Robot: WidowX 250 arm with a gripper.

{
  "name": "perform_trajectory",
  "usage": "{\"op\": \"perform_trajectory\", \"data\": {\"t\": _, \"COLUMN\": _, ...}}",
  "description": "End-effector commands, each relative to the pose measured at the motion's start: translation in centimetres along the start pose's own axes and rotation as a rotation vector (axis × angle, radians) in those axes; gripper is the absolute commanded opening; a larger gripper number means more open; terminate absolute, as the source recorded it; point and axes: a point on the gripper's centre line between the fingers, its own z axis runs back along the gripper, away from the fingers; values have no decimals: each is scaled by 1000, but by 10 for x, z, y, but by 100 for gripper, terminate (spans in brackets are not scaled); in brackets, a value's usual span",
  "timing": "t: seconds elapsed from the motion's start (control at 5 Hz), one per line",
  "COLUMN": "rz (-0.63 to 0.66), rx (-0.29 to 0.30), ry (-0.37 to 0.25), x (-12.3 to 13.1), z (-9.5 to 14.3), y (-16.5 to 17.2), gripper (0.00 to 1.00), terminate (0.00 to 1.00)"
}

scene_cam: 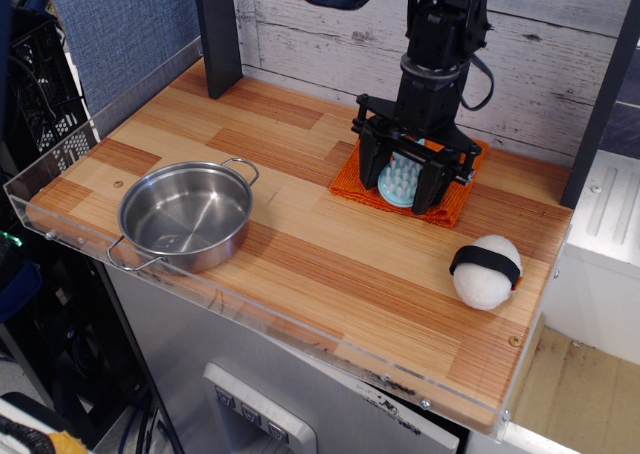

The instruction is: Place the blue brush directly above and behind the silver bowl.

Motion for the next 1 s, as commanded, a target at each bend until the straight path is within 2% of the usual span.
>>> {"op": "perform_trajectory", "data": {"t": 0.0, "rz": 4, "rx": -53, "ry": -152, "x": -14, "z": 92, "y": 24, "gripper": 0, "terminate": 0}}
{"op": "perform_trajectory", "data": {"t": 0.2, "rz": 39, "rx": -48, "ry": -102, "x": -31, "z": 94, "y": 50, "gripper": 0, "terminate": 0}}
{"op": "perform_trajectory", "data": {"t": 0.4, "rz": 77, "rx": -27, "ry": -20, "x": -58, "z": 87, "y": 85, "gripper": 0, "terminate": 0}}
{"op": "perform_trajectory", "data": {"t": 0.6, "rz": 70, "rx": 38, "ry": 0, "x": -78, "z": 81, "y": 107, "gripper": 0, "terminate": 0}}
{"op": "perform_trajectory", "data": {"t": 0.8, "rz": -4, "rx": 48, "ry": 32, "x": -87, "z": 71, "y": 135, "gripper": 0, "terminate": 0}}
